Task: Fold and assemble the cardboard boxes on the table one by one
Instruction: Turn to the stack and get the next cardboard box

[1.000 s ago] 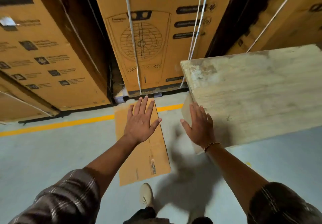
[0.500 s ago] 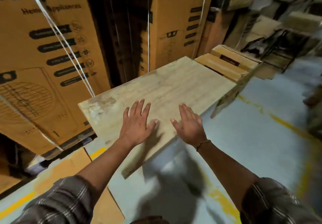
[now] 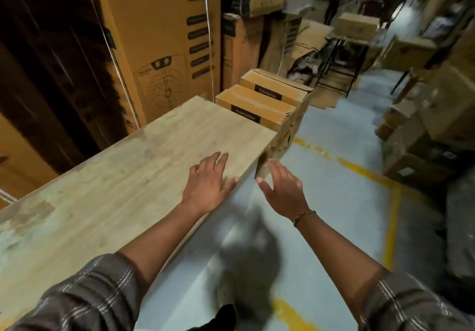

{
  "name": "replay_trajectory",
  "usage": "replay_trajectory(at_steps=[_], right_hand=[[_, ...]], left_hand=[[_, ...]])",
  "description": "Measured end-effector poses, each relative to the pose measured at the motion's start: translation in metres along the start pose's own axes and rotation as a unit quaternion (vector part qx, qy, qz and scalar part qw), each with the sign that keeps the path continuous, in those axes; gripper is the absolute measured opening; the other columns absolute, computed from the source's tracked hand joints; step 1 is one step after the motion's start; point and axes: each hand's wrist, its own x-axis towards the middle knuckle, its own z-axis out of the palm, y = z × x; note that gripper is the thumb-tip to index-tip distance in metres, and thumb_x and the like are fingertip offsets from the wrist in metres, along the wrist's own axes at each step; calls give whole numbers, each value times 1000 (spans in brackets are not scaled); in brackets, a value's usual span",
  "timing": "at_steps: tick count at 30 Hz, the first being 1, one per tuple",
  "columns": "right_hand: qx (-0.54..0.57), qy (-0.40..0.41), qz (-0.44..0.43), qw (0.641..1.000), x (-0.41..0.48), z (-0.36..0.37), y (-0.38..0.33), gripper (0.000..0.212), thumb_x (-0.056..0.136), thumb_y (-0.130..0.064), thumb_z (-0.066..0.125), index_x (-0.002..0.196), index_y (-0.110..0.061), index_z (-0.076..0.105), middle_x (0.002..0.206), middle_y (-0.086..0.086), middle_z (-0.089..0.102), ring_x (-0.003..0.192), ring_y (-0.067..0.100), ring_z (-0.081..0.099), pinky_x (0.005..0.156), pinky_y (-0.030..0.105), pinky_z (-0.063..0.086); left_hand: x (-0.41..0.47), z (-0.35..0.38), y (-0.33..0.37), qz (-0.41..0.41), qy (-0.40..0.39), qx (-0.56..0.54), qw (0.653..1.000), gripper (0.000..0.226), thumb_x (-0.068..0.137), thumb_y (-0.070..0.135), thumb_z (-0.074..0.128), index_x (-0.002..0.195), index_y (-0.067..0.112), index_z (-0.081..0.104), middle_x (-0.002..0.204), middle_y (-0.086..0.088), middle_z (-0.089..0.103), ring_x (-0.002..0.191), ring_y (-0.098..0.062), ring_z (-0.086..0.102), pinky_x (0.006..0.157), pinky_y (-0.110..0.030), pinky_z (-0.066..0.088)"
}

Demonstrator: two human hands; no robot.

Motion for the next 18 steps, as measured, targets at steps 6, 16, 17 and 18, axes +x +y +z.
replay_trajectory(at_steps=[6, 16, 17, 18], right_hand=[[90, -122, 60, 987, 106, -12, 77, 81, 94, -71, 33, 160, -31, 5, 163, 2, 28, 142, 25, 42, 110, 47, 41], [127, -144, 96, 977, 273, -44, 201, 77, 95, -70, 34, 158, -36, 7, 160, 1, 36, 135, 25, 49, 112, 46, 40], [128, -144, 91, 977, 293, -46, 217, 77, 95, -69, 35, 159, -34, 8, 160, 2, 36, 136, 25, 49, 112, 46, 39], [129, -143, 82, 978, 312, -48, 232, 76, 96, -67, 36, 159, -32, 9, 160, 3, 35, 137, 26, 48, 113, 45, 38]], left_hand=[[137, 33, 32, -7, -29, -52, 998, 77, 99, 68, 33, 161, 25, 16, 163, -2, 30, 144, -25, 35, 114, -46, 35], [339, 74, 93, 11, -72, -87, 994, 77, 99, 67, 40, 161, 29, 13, 159, -3, 40, 137, -26, 48, 109, -45, 43], [360, 81, 101, 6, -69, -90, 994, 78, 99, 66, 42, 161, 29, 13, 157, -3, 42, 135, -25, 50, 108, -46, 45], [379, 89, 109, -2, -66, -94, 993, 79, 98, 65, 44, 161, 30, 13, 155, -3, 44, 133, -25, 52, 107, -47, 47]])
